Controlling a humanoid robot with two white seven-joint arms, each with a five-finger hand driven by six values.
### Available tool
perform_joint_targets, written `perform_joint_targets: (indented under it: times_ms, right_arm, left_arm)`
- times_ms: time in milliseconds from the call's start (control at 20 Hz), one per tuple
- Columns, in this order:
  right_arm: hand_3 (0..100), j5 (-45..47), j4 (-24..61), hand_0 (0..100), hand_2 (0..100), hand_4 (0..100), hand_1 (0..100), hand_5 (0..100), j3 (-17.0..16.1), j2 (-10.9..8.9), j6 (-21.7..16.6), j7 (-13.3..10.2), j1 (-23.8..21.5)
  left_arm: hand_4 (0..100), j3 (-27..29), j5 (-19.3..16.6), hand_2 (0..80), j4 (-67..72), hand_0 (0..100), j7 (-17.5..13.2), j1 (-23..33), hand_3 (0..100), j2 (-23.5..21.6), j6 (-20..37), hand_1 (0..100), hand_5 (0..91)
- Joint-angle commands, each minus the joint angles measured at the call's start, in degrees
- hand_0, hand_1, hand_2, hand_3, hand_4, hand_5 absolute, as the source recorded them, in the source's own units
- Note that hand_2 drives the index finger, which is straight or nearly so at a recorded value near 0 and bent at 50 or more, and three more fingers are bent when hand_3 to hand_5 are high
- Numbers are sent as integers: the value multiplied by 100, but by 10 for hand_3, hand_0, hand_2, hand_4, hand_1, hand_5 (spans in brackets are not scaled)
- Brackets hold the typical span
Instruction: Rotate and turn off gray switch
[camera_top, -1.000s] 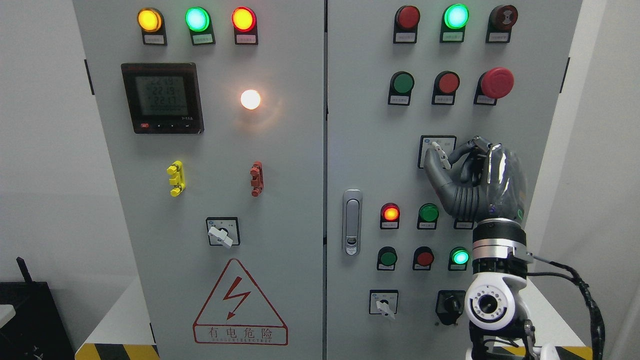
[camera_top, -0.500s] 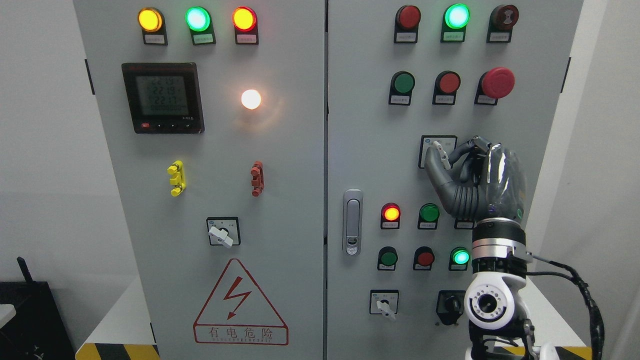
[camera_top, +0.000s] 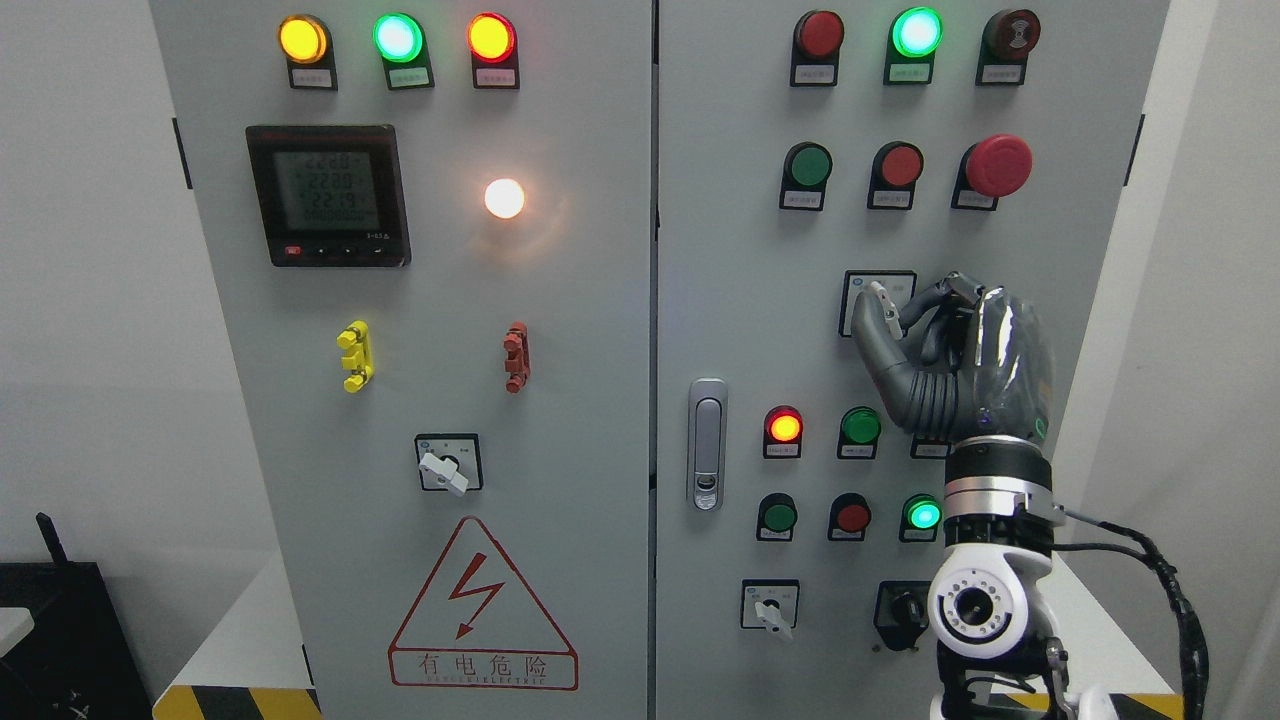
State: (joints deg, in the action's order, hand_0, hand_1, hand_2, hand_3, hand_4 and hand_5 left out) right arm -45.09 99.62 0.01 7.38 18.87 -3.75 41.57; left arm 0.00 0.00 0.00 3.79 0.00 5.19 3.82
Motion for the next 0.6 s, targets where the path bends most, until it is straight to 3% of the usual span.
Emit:
perform_joint_targets:
  times_ms: [0,550]
  right_arm:
    - [1000,0,-4,511,702,981,443,1000,-71,1,-6,-3,9]
    - [1000,0,-4,533,708,984,438,1000,-62,9,3,-3,27]
  left_arm:
    - [0,44,114,0,-149,120,-1,-53,0,0,-4,389,0]
    - [0,53,114,0,-149,120,-1,-53,0,9,-4,389,0]
